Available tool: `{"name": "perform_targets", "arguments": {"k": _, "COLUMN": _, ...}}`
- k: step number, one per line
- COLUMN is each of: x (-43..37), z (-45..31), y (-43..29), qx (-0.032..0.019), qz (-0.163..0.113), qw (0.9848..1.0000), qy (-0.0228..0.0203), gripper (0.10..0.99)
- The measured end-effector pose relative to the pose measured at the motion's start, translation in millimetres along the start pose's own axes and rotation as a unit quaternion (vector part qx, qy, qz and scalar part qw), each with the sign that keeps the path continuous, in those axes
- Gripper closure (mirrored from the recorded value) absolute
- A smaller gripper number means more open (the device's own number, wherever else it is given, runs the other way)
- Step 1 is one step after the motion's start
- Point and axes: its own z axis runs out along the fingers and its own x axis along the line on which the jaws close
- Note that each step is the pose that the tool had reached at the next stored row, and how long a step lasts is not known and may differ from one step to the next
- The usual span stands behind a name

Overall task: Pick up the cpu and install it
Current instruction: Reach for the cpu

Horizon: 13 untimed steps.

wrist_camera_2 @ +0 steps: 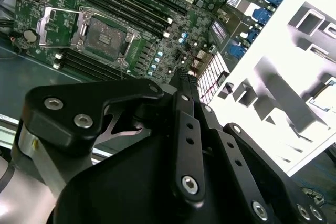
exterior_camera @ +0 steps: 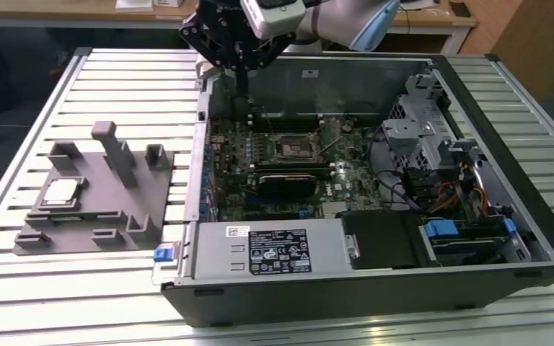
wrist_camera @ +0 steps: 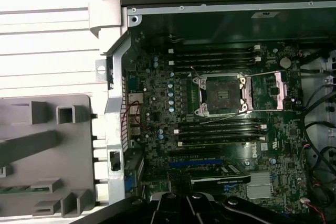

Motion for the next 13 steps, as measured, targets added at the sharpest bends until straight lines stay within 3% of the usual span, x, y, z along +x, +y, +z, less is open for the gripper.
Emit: {"name": "perform_targets", "arguments": {"k": 13, "x": 5.4, "z": 0.3, "y": -0.4, "qx": 0.0000, "qz": 0.000, "qw": 1.0000, "qy": 0.0000, "gripper": 0.980}}
